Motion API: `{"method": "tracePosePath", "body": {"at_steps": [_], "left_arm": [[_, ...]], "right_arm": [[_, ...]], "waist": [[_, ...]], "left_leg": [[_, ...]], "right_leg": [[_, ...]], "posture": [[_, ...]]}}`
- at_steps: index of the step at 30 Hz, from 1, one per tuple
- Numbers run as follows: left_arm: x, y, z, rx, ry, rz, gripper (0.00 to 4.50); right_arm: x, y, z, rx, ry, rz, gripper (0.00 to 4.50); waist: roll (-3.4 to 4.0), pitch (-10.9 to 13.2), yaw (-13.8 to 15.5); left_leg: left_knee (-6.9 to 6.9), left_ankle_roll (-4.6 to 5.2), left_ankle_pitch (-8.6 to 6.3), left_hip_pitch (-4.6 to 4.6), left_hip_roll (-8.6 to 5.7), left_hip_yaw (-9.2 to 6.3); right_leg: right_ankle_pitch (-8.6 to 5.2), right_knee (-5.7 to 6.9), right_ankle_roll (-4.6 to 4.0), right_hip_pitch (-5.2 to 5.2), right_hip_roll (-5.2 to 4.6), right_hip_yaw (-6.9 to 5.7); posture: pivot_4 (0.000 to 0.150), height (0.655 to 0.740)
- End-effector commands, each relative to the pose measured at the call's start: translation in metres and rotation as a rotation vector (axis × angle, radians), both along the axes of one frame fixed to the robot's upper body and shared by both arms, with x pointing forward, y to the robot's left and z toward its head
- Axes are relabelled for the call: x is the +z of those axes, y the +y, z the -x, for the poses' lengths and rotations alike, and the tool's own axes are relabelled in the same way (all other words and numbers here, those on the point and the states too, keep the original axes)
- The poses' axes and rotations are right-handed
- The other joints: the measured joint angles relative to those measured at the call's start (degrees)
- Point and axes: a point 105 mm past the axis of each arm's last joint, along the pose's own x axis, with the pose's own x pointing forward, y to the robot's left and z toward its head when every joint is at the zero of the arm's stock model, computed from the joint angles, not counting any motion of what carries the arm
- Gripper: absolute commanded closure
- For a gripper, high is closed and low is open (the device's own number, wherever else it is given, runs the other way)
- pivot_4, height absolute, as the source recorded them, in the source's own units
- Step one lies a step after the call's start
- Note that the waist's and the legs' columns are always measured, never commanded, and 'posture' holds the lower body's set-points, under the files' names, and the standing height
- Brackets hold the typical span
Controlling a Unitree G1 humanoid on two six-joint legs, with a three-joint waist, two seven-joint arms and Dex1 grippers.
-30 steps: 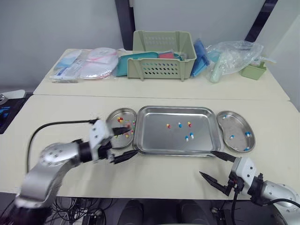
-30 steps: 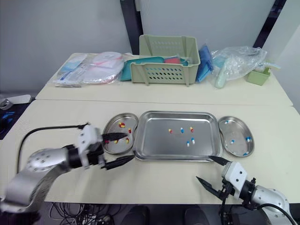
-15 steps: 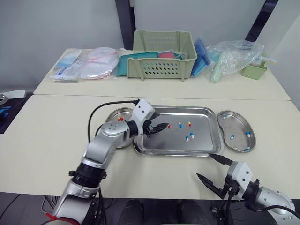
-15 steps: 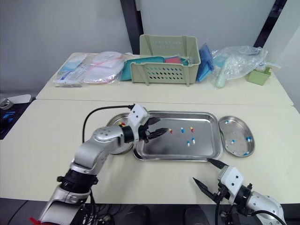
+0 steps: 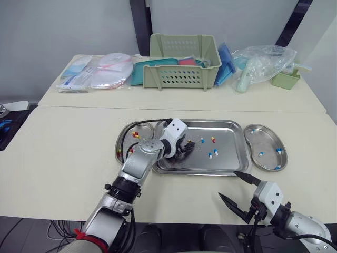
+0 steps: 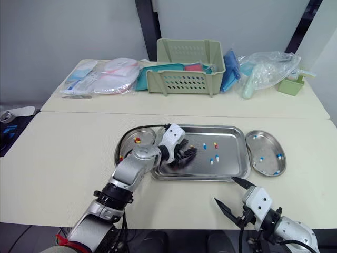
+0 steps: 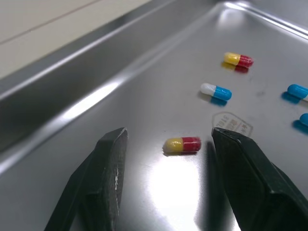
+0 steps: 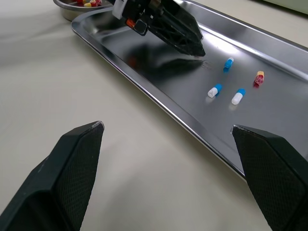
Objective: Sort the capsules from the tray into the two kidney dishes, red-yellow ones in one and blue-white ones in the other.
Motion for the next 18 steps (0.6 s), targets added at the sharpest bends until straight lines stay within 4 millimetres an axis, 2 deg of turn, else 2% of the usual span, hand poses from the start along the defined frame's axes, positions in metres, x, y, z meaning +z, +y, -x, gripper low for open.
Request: {"method": "tracePosePath", "body": {"at_steps": [1, 7, 10, 14, 16, 18], "left_arm": [[0.002, -0.007, -0.004, -0.010, -0.010, -0.003, 1.65], [-0.005, -0.008, -0.004, -0.016, 0.038, -0.015, 1.65], [-0.011, -0.006, 0.002, -0.035, 0.073, -0.021, 2.13], [-0.013, -0.005, 0.004, -0.040, 0.083, -0.029, 3.27], [-0.012, -0.004, 0.006, -0.045, 0.085, -0.026, 3.99], [-0.011, -0.005, 0.008, -0.054, 0.085, -0.018, 4.08]], "right_arm": [[0.009, 0.005, 0.000, 0.005, -0.028, -0.019, 0.00], [0.011, 0.006, 0.001, 0.001, -0.025, -0.018, 0.00], [0.012, 0.006, 0.000, -0.005, -0.025, -0.018, 0.00], [0.012, 0.005, 0.000, -0.010, -0.024, -0.017, 0.00], [0.013, 0.005, 0.000, -0.014, -0.023, -0.019, 0.00], [0.013, 0.005, -0.001, -0.015, -0.023, -0.019, 0.00]], "waist": [[0.00, 0.00, 0.00], [0.02, -0.03, -0.03], [0.02, -0.04, -0.03], [0.04, -0.07, -0.02], [0.04, -0.07, -0.01], [0.04, -0.07, -0.02]], "left_leg": [[0.00, 0.00, 0.00, 0.00, 0.00, 0.00], [0.00, 0.00, 0.00, 0.01, 0.00, 0.01], [0.00, 0.00, 0.00, 0.01, 0.00, 0.00], [0.00, 0.00, 0.00, 0.02, 0.00, 0.00], [0.00, 0.00, 0.00, 0.02, 0.00, 0.00], [0.00, 0.00, 0.00, 0.02, 0.00, 0.00]], "right_leg": [[0.00, 0.00, 0.00, 0.00, 0.00, 0.00], [0.00, 0.00, 0.00, 0.01, 0.00, 0.00], [0.00, 0.00, 0.00, 0.01, 0.00, 0.00], [0.00, 0.00, 0.00, 0.02, 0.00, 0.00], [0.00, 0.00, 0.00, 0.02, 0.00, 0.00], [0.00, 0.00, 0.00, 0.02, 0.00, 0.00]], "posture": [[0.150, 0.7400], [0.150, 0.7400], [0.150, 0.7400], [0.150, 0.7400], [0.150, 0.7400], [0.150, 0.7400]]}}
